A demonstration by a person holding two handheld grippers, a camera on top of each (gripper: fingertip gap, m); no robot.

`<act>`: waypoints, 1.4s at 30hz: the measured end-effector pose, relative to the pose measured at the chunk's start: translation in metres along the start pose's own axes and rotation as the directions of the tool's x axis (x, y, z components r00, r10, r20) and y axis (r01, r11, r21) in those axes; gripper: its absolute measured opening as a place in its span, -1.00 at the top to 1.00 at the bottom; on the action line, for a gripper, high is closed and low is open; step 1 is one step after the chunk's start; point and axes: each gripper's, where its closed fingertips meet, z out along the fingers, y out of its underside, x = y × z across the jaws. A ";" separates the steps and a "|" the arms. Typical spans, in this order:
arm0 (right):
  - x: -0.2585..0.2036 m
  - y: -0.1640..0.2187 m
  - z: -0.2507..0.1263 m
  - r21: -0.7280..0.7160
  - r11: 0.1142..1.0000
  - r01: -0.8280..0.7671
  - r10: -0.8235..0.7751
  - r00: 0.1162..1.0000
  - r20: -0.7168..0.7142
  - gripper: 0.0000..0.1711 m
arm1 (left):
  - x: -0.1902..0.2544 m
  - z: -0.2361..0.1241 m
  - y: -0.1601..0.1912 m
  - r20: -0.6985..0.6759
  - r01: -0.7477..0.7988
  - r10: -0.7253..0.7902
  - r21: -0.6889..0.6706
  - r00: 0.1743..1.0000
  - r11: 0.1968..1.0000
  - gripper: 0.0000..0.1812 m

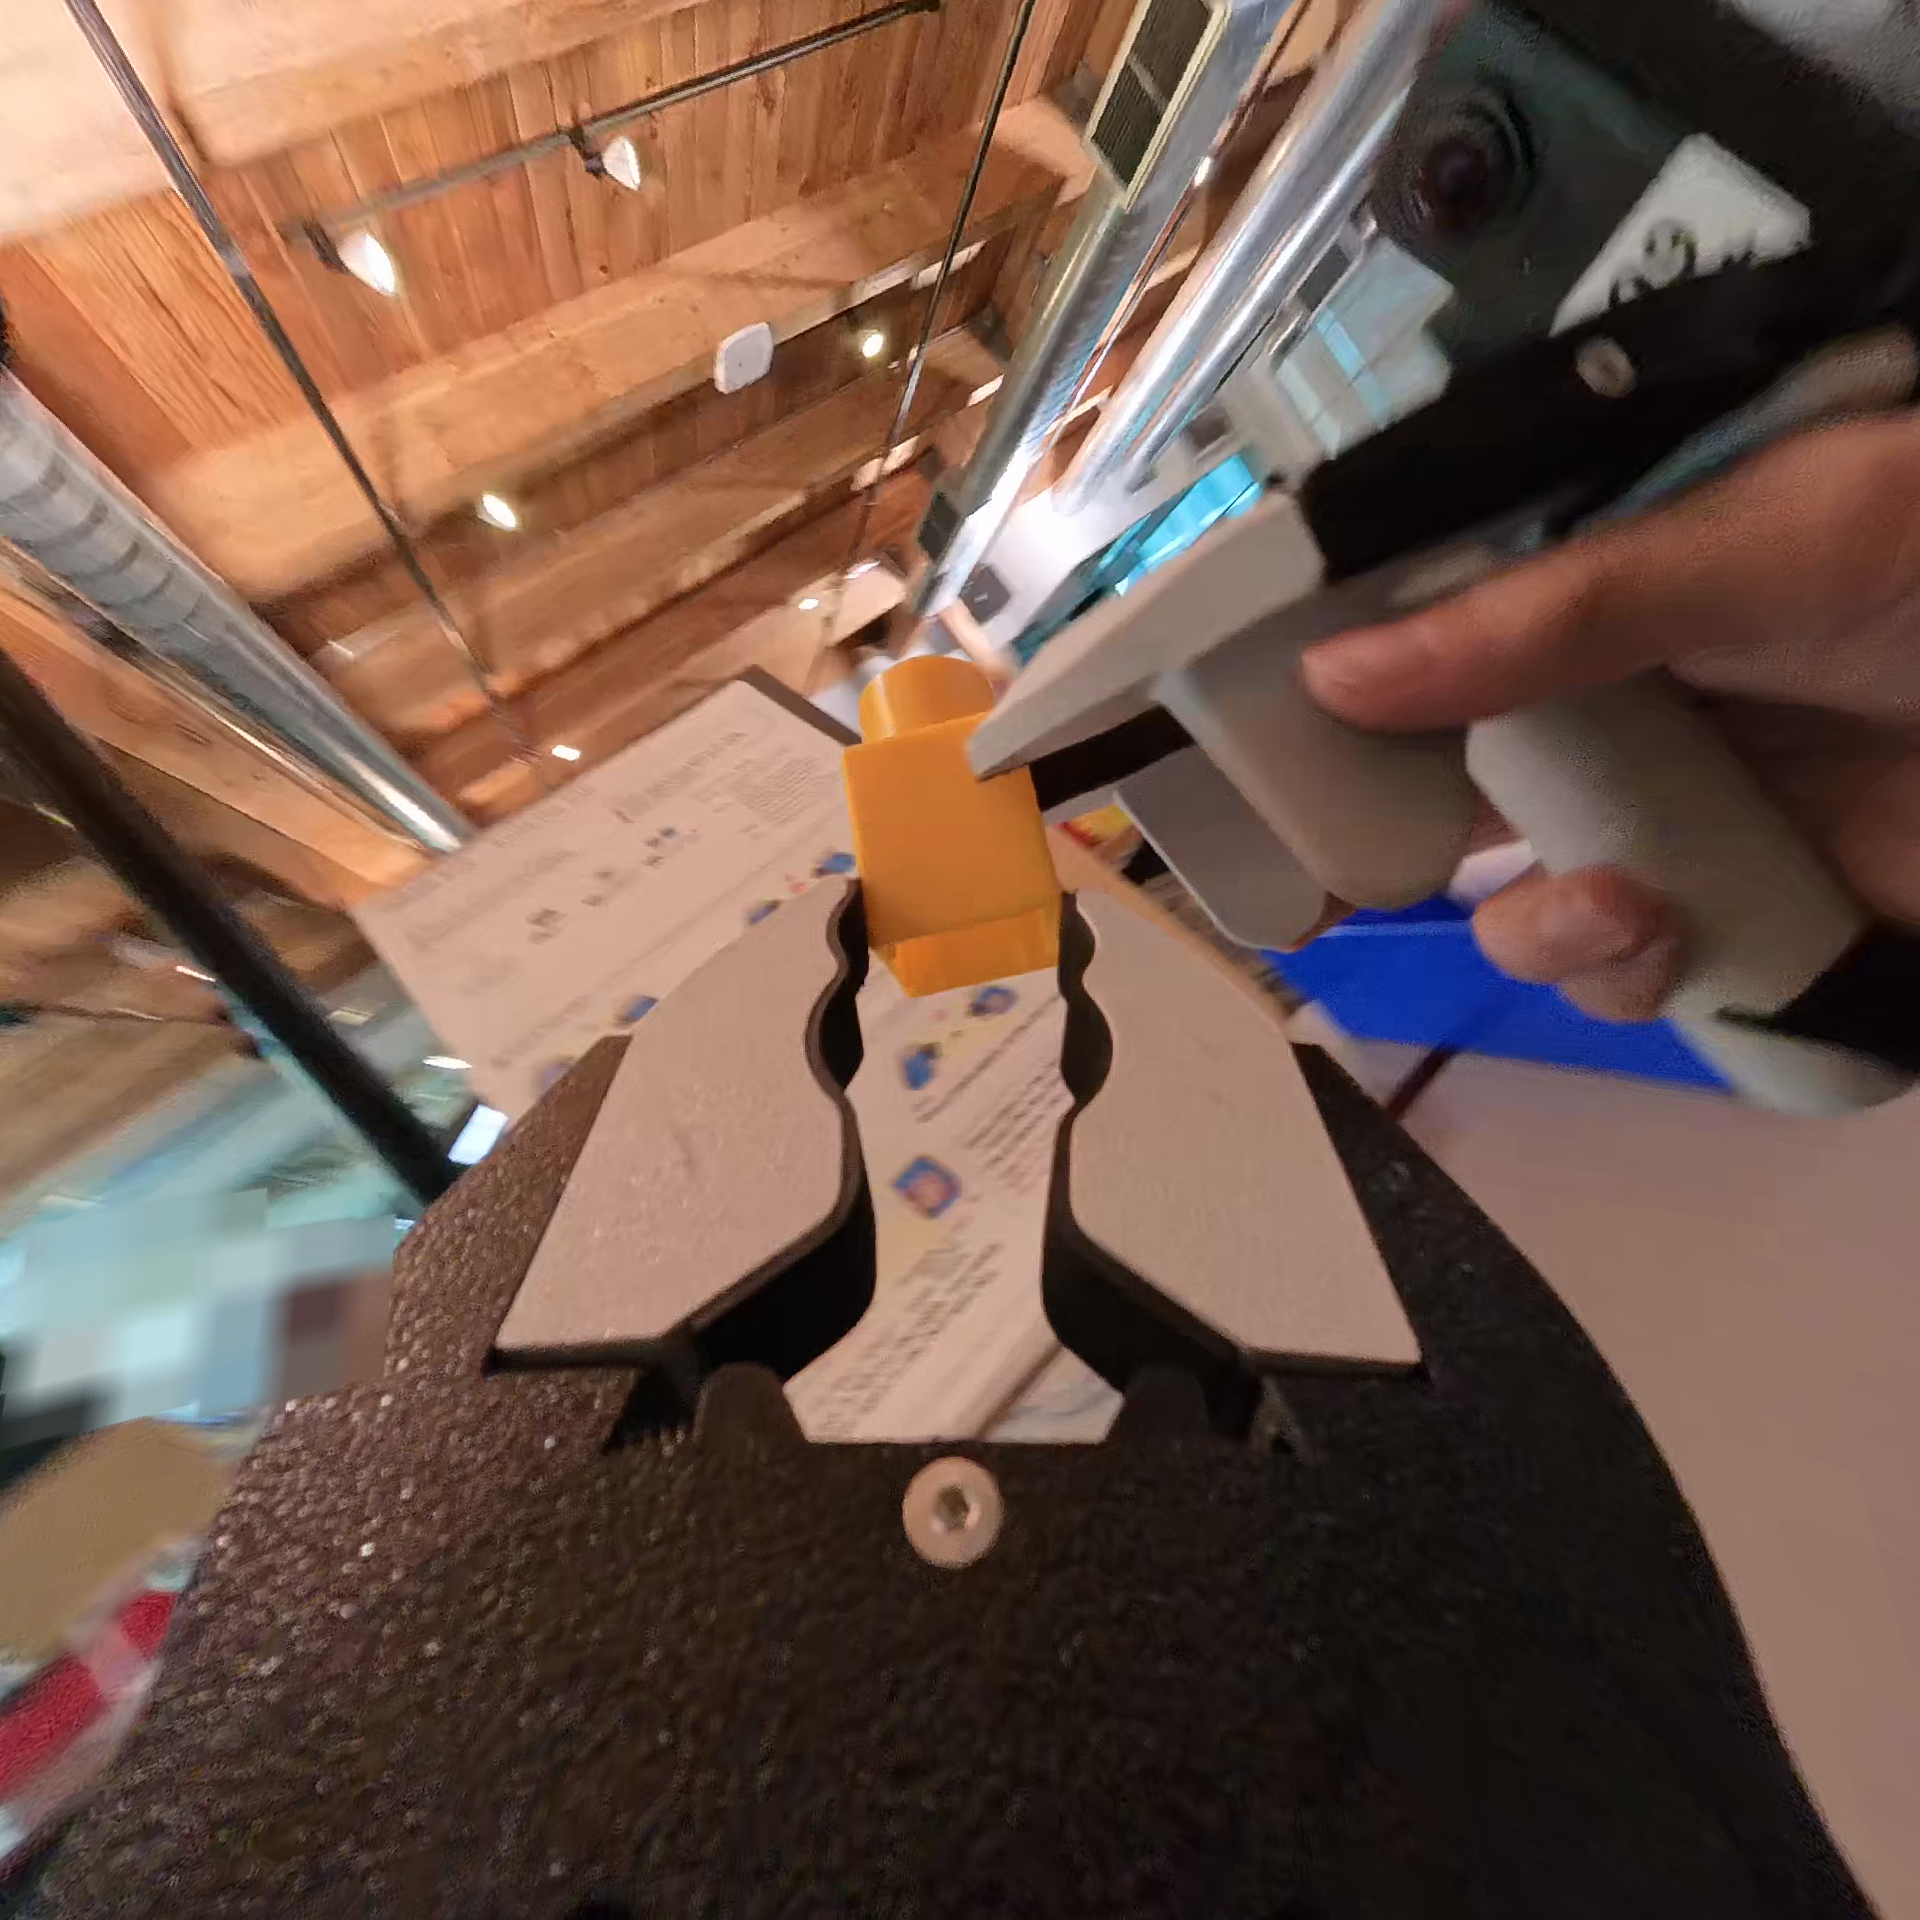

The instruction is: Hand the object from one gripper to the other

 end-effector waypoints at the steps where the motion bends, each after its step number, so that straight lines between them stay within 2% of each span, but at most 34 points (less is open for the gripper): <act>1: -0.002 -0.002 -0.002 0.003 0.999 0.041 -0.041 0.999 0.009 0.49 | -0.001 -0.001 -0.003 -0.040 0.123 -0.122 0.020 0.992 0.992 0.62; 2: -0.003 -0.005 -0.006 0.006 0.998 0.070 -0.070 0.997 0.018 0.37 | -0.003 -0.003 -0.008 -0.098 0.261 -0.256 0.048 0.962 0.964 0.62; 3: -0.006 -0.007 -0.009 0.005 0.996 0.085 -0.085 0.995 0.045 0.33 | -0.003 -0.005 -0.012 -0.182 0.404 -0.387 0.064 0.904 0.913 0.62; 5: -0.010 -0.010 -0.015 0.012 0.997 0.076 -0.077 0.992 0.100 0.23 | -0.002 -0.012 -0.021 -0.368 0.657 -0.605 0.024 0.706 0.753 0.62; 6: -0.013 -0.011 -0.017 0.021 0.997 0.075 -0.077 0.989 0.126 0.24 | -0.001 -0.017 -0.026 -0.453 0.743 -0.666 -0.010 0.593 0.669 0.62; 8: -0.023 -0.011 -0.019 0.032 0.997 0.076 -0.081 0.978 0.192 0.24 | 0.004 -0.026 -0.030 -0.574 0.828 -0.713 -0.102 0.403 0.551 0.62; 10: -0.033 -0.006 -0.016 0.006 0.997 0.076 -0.075 0.965 0.249 0.27 | 0.009 -0.030 -0.029 -0.615 0.843 -0.715 -0.147 0.332 0.518 0.62; 11: -0.037 -0.002 -0.014 -0.014 0.997 0.080 -0.073 0.960 0.270 0.28 | 0.011 -0.031 -0.029 -0.631 0.842 -0.704 -0.145 0.326 0.520 0.62; 13: -0.042 0.004 -0.009 -0.034 0.995 0.091 -0.077 0.955 0.288 0.36 | 0.013 -0.033 -0.031 -0.650 0.836 -0.679 -0.122 0.340 0.535 0.62; 14: -0.042 0.006 -0.007 -0.038 0.994 0.099 -0.084 0.955 0.284 0.56 | 0.014 -0.032 -0.030 -0.648 0.830 -0.676 -0.118 0.352 0.545 0.62; 17: -0.045 0.005 -0.005 -0.009 0.992 0.123 -0.115 0.949 0.293 0.57 | 0.015 -0.034 -0.029 -0.648 0.814 -0.665 -0.118 0.371 0.569 0.61; 20: -0.043 0.006 -0.004 -0.037 0.991 0.131 -0.116 0.952 0.283 0.58 | 0.012 -0.032 -0.026 -0.617 0.785 -0.656 -0.097 0.435 0.612 0.60; 22: -0.031 0.003 -0.002 -0.037 0.990 0.135 -0.125 0.971 0.203 0.58 | 0.002 -0.024 -0.020 -0.513 0.740 -0.646 -0.031 0.565 0.672 0.61; 25: -0.003 -0.002 -0.005 -0.048 0.995 0.093 -0.092 0.996 0.018 0.58 | -0.004 -0.018 -0.009 -0.337 0.504 -0.462 0.046 0.820 0.862 0.49; 27: 0.010 -0.001 -0.007 -0.048 0.998 0.042 -0.044 0.998 -0.052 0.58 | 0.007 -0.013 0.000 -0.281 0.288 -0.277 0.000 0.919 0.958 0.36; 29: 0.013 0.002 -0.007 -0.054 0.998 -0.012 0.009 0.998 -0.055 0.58 | 0.011 -0.006 0.004 -0.196 0.108 -0.109 -0.015 0.975 0.994 0.30; 31: 0.011 0.002 -0.005 -0.043 0.998 -0.046 0.045 0.998 -0.035 0.58 | 0.014 -0.001 0.003 -0.118 -0.047 0.046 -0.003 0.992 0.999 0.40; 33: 0.008 0.003 -0.004 -0.046 0.998 -0.045 0.044 0.999 -0.020 0.58 | 0.010 0.003 0.006 -0.028 -0.157 0.156 -0.047 0.987 0.987 0.59; 34: 0.009 0.002 -0.005 -0.044 0.999 -0.030 0.029 0.999 -0.035 0.58 | 0.005 0.004 0.009 0.010 -0.182 0.184 -0.075 0.983 0.980 0.78; 36: 0.008 0.003 -0.007 -0.072 0.997 0.003 -0.005 0.999 -0.031 0.58 | 0.002 0.003 0.008 0.028 -0.162 0.164 -0.073 0.986 0.984 0.90; 39: 0.003 -0.001 -0.009 -0.065 0.998 0.014 -0.015 1.000 -0.013 0.58 | 0.001 0.003 0.002 0.009 -0.013 0.014 -0.044 1.000 0.999 0.92; 42: -0.001 -0.008 -0.007 -0.014 1.000 0.010 -0.011 1.000 -0.013 0.59 | 0.002 0.004 -0.002 0.020 0.008 -0.007 -0.014 1.000 1.000 0.91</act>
